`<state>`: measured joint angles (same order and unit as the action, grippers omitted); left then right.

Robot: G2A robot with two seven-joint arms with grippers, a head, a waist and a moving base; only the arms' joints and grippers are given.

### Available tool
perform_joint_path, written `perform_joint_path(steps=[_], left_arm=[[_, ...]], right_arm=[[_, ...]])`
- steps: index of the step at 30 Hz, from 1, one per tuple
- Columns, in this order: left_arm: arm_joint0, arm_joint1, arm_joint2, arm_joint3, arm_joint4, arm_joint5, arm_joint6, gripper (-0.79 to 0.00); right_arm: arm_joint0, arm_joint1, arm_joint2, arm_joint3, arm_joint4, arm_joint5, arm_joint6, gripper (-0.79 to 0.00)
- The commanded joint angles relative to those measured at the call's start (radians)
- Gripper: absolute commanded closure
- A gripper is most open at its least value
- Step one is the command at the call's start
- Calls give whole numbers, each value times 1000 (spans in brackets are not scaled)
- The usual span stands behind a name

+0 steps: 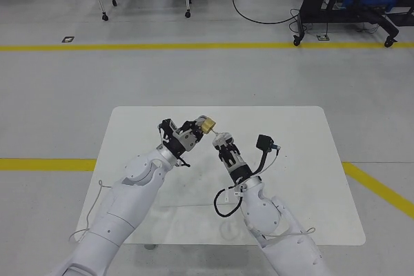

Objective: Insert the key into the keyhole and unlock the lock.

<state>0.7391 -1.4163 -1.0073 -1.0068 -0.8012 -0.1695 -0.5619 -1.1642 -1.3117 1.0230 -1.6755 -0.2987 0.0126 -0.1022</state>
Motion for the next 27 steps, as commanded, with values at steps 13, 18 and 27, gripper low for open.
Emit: perform_joint_path(steps=[13,18,27], left_arm=[[6,-12,-10,-2,42,-11,12,0],[7,-15,-14,-2,55,-8,11,0],[11,-21,-23,2,81,-14,18,0]], right_arm=[[-10,-14,15,0,-12,-3,12,0],[-14,-19,21,2,-14,-3,13,0],[-24,-26,31,-4,-22,-10,30,0]])
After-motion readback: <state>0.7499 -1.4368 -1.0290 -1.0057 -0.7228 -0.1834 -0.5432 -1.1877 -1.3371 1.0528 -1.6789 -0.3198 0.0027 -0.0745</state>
